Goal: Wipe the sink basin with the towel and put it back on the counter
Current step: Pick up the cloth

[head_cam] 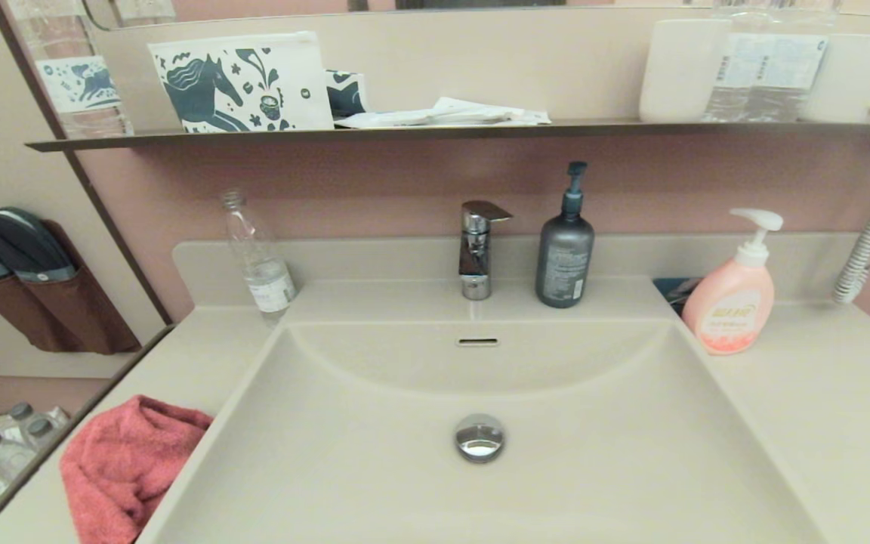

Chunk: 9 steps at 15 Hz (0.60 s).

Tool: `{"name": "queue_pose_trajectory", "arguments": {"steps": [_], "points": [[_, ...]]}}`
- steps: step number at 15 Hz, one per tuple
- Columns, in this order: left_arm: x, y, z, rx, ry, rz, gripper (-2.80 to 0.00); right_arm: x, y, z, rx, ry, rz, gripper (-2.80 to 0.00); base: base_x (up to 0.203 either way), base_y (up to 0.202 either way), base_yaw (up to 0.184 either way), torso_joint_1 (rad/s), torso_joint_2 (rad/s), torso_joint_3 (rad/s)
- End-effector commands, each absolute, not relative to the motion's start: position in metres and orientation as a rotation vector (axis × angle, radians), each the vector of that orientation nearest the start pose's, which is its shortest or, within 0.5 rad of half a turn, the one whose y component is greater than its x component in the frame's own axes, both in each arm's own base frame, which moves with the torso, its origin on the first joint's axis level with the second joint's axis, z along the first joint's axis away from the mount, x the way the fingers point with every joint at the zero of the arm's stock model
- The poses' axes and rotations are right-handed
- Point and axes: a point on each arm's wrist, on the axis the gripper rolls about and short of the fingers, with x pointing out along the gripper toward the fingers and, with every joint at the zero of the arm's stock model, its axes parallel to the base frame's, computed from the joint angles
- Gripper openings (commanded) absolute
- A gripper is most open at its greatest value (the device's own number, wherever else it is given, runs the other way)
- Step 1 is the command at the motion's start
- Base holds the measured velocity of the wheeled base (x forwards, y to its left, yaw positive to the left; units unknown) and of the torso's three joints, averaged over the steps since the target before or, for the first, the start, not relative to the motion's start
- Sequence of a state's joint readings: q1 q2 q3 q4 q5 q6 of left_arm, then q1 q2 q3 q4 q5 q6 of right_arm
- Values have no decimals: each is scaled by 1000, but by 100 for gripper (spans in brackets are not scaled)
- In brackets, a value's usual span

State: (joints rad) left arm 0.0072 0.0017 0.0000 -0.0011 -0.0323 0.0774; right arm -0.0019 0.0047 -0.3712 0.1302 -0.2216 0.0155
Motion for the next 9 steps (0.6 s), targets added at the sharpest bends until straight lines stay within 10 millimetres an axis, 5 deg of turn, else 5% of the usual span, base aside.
{"name": "queue_pose_trajectory", "arguments": {"steps": [1,4,9], "points": [[-23,-1,76,78,-1,-25,-280,-50,-4,133,75,-142,-170,-280,0,0,0,0,0,0],[-23,-1,76,78,-1,-26,-280,-35,-2,101,95,-31,-112,-280,0,0,0,0,0,0],[-23,-1,76,78,-1,-25,-280,-25,-2,86,-24,-58,-72,-280,0,0,0,0,0,0]]}}
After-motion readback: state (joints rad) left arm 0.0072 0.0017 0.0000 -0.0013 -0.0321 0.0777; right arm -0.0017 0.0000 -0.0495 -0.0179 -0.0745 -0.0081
